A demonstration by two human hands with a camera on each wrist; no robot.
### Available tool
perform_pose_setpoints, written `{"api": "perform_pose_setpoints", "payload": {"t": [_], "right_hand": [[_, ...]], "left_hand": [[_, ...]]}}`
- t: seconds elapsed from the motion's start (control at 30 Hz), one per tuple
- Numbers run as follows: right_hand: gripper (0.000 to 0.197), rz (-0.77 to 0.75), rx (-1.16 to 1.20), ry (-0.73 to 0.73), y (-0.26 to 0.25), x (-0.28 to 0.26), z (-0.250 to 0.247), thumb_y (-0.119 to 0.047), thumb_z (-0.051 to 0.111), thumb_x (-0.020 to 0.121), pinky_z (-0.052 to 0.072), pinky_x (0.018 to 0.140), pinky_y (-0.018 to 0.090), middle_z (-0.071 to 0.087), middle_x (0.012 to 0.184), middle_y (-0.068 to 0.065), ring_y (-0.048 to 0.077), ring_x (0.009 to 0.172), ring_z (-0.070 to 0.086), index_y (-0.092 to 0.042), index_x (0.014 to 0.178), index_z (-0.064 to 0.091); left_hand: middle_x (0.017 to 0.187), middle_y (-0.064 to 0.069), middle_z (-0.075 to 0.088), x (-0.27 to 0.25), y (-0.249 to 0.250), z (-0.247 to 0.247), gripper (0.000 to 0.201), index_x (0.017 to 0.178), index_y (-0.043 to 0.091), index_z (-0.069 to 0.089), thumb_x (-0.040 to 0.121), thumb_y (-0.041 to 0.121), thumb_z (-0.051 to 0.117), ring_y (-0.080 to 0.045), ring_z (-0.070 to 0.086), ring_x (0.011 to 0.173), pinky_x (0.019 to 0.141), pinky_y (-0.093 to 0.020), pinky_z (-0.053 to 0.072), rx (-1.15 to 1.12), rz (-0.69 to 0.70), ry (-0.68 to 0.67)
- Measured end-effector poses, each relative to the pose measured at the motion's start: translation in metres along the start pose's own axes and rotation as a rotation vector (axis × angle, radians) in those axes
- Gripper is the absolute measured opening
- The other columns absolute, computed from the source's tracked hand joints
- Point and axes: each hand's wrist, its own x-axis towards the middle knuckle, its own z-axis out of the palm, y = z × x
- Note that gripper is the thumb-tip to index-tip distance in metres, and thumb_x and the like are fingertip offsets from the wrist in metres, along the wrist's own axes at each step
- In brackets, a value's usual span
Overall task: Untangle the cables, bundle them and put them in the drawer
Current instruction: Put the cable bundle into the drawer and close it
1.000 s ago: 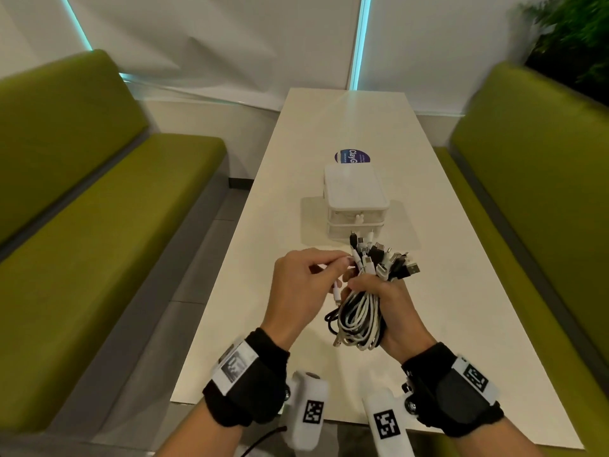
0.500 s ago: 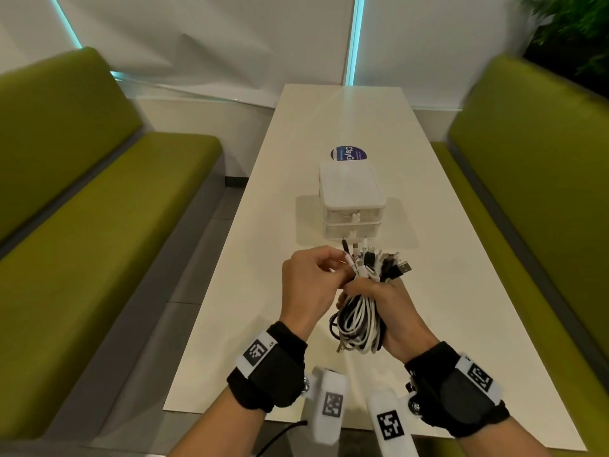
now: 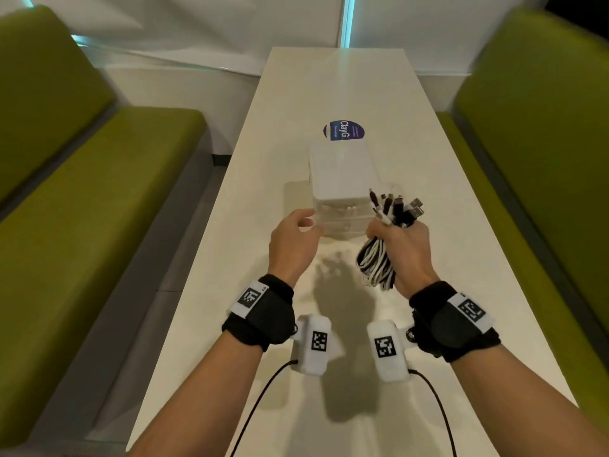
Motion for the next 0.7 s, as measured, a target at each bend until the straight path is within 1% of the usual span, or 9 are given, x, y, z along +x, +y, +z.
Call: {"api": "perform_pose_setpoints", "payload": {"t": [0.07,0.13,0.17,0.23,0.33,0.4,0.47,0.6,0.7], "right_hand": [[0.016,0.021,0.046,0.097,0.008,0.017,-0.007,0.0,0.068,0.071,0.045,0.061,0.034,0.052,0.06,0.0,0.02,0.062,0.054,-0.011,0.068,0.056],[0.018,0.057,0.082,0.149,0.014,0.032,-0.012,0.0,0.068,0.071,0.045,0.06,0.032,0.052,0.06,-0.001,0.02,0.061,0.055,-0.012,0.068,0.055],[0.019,0.082,0.097,0.149,0.017,0.039,-0.013,0.001,0.068,0.072,0.045,0.06,0.032,0.052,0.058,-0.002,0.019,0.058,0.055,-0.012,0.068,0.055],[0.016,0.126,0.123,0.1,0.019,0.048,-0.012,0.002,0.066,0.076,0.047,0.057,0.029,0.053,0.057,-0.002,0.016,0.053,0.057,-0.01,0.071,0.056],[0.011,0.167,0.153,0.016,0.021,0.049,-0.008,0.002,0.063,0.08,0.049,0.054,0.026,0.054,0.059,-0.001,0.013,0.052,0.058,-0.006,0.082,0.056],[0.012,0.176,0.164,-0.003,0.023,0.042,-0.007,0.003,0.062,0.08,0.049,0.053,0.026,0.054,0.058,-0.002,0.014,0.051,0.058,-0.006,0.08,0.055],[0.013,0.174,0.142,-0.02,0.026,0.029,-0.007,0.003,0.062,0.079,0.05,0.056,0.03,0.054,0.059,0.0,0.017,0.055,0.058,-0.007,0.076,0.055],[0.012,0.182,0.11,-0.016,0.034,-0.012,-0.013,0.002,0.064,0.076,0.05,0.063,0.035,0.056,0.066,0.006,0.022,0.063,0.059,-0.008,0.078,0.059],[0.011,0.188,0.08,-0.017,0.041,-0.054,-0.022,0.0,0.065,0.074,0.05,0.064,0.038,0.056,0.065,0.009,0.025,0.063,0.06,-0.008,0.075,0.058]], "left_hand": [[0.133,0.004,0.052,0.013,-0.006,0.006,0.053,0.14,0.021,0.046,0.092,0.041,0.06,-0.014,0.055,0.111,0.097,-0.031,0.043,0.04,-0.029,0.005],[0.144,0.0,0.044,0.023,-0.007,0.013,0.067,0.147,0.02,0.037,0.092,0.052,0.057,-0.014,0.051,0.12,0.097,-0.027,0.039,0.015,-0.031,-0.005],[0.148,-0.001,0.041,0.027,-0.006,0.017,0.072,0.149,0.02,0.033,0.091,0.057,0.055,-0.015,0.048,0.127,0.101,-0.028,0.038,-0.005,-0.036,-0.015],[0.152,-0.001,0.039,0.035,-0.006,0.025,0.076,0.151,0.022,0.029,0.091,0.063,0.049,-0.016,0.041,0.136,0.111,-0.036,0.035,-0.045,-0.05,-0.038],[0.152,0.001,0.04,0.038,-0.005,0.033,0.075,0.151,0.024,0.029,0.091,0.069,0.038,-0.018,0.04,0.138,0.114,-0.044,0.033,-0.034,-0.044,-0.083],[0.153,0.001,0.04,0.036,-0.005,0.032,0.07,0.15,0.023,0.028,0.095,0.065,0.035,-0.019,0.041,0.137,0.113,-0.044,0.034,-0.02,-0.056,-0.074],[0.15,0.001,0.043,0.029,-0.008,0.027,0.064,0.148,0.021,0.031,0.097,0.06,0.035,-0.02,0.044,0.134,0.111,-0.042,0.037,-0.026,-0.071,-0.055],[0.139,0.005,0.052,-0.008,-0.013,0.012,0.054,0.141,0.023,0.039,0.098,0.057,0.038,-0.017,0.05,0.124,0.101,-0.035,0.041,-0.035,-0.084,-0.04],[0.137,0.008,0.055,-0.049,-0.026,0.003,0.056,0.138,0.027,0.042,0.095,0.062,0.041,-0.018,0.053,0.123,0.104,-0.039,0.041,-0.039,-0.092,-0.03]]}}
